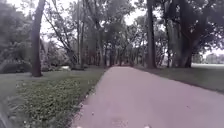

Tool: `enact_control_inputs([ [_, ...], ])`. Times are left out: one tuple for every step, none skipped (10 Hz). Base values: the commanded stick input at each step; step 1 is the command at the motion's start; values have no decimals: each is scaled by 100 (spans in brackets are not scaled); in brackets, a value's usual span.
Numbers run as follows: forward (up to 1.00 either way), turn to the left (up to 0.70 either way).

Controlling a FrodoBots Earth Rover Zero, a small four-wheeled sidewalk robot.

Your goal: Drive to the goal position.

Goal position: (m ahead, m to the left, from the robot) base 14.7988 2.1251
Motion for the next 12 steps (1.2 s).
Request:
enact_control_inputs([
  [70,0],
  [70,0],
  [70,0],
  [70,0],
  [70,0],
  [70,0],
  [70,0],
  [70,0],
  [70,0],
  [70,0],
  [70,0],
  [70,0],
])
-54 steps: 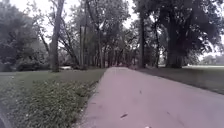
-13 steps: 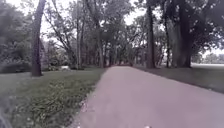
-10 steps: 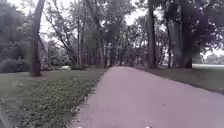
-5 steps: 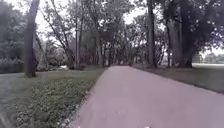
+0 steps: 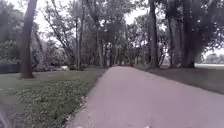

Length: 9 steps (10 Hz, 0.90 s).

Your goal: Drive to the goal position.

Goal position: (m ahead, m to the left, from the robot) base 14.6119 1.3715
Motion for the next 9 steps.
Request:
enact_control_inputs([
  [70,0],
  [70,0],
  [70,1],
  [70,3],
  [70,8],
  [70,13],
  [70,9],
  [70,3],
  [70,1],
])
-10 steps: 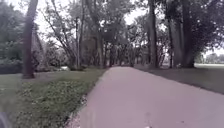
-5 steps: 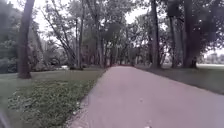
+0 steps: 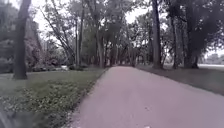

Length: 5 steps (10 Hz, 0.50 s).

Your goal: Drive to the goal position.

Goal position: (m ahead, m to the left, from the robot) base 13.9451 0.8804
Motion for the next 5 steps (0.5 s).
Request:
enact_control_inputs([
  [70,1],
  [70,1],
  [70,1],
  [70,1],
  [70,0],
])
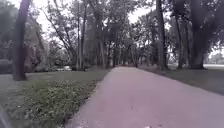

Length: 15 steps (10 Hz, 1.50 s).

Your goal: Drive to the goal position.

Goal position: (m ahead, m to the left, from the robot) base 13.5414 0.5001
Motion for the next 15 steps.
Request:
enact_control_inputs([
  [70,0],
  [70,0],
  [70,-3],
  [70,-8],
  [70,-12],
  [70,-9],
  [70,-4],
  [70,0],
  [70,0],
  [70,0],
  [70,0],
  [70,0],
  [70,0],
  [70,0],
  [70,0],
])
